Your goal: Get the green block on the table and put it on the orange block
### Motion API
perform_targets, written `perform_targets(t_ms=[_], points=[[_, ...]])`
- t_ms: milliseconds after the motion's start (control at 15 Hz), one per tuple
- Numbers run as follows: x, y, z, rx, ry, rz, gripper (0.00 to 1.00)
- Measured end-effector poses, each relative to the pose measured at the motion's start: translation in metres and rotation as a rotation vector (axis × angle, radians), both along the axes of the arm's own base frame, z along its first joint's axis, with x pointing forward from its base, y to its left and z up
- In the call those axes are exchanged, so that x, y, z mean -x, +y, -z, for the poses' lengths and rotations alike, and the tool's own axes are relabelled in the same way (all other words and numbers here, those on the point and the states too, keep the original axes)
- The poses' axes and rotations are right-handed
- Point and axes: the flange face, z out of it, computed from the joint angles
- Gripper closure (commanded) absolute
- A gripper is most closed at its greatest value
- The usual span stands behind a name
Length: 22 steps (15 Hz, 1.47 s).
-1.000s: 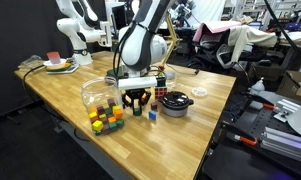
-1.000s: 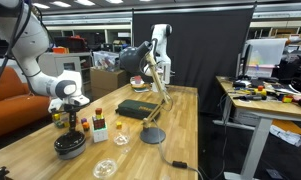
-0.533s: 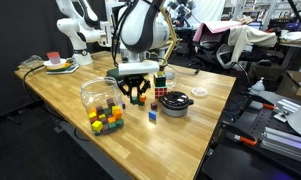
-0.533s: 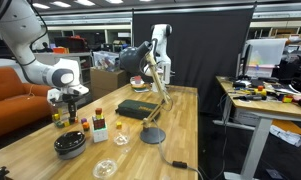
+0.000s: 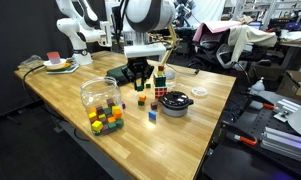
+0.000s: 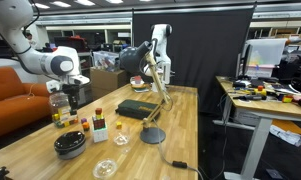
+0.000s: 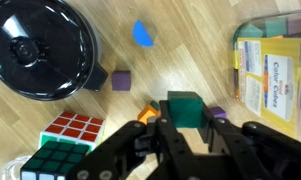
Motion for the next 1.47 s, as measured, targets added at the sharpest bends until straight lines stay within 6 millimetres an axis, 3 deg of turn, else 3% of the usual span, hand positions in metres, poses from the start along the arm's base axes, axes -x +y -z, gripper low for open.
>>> perform_targets(t_ms=[467, 867, 1467], points=[[-0.013, -0.020, 0.018, 0.018, 0.020, 0.038, 0.93], [-0.033, -0.020, 0.028, 0.001, 0.027, 0.149, 0.93], [-0.034, -0.027, 0.035, 0.003, 0.049, 0.370, 0.93]])
